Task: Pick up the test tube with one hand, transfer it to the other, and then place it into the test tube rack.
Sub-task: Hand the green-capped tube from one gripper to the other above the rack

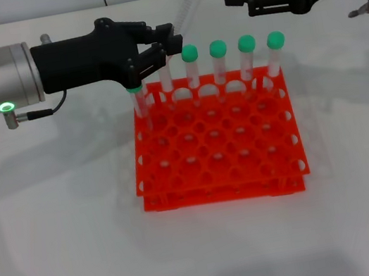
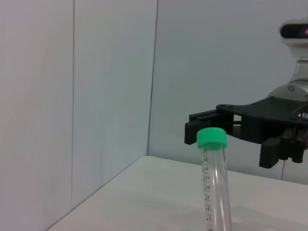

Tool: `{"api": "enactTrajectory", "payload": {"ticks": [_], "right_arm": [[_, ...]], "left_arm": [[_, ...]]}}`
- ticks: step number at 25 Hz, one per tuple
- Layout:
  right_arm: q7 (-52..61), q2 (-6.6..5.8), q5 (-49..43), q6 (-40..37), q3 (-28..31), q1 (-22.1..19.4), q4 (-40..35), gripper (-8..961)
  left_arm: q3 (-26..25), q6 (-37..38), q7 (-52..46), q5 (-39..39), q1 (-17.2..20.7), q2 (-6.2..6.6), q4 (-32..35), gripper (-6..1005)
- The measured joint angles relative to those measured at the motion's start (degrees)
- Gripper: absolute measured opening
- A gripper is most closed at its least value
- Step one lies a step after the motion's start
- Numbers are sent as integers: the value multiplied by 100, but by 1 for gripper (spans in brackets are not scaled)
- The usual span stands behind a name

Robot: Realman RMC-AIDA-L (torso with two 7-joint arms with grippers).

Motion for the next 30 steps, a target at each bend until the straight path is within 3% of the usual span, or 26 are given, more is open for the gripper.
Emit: {"api": "enactTrajectory", "payload": {"ticks": [30], "right_arm": [[-48, -3, 158, 219, -277, 286, 140, 790]], "left_arm": [[-8, 20, 40, -5, 0, -50, 9, 236]]}}
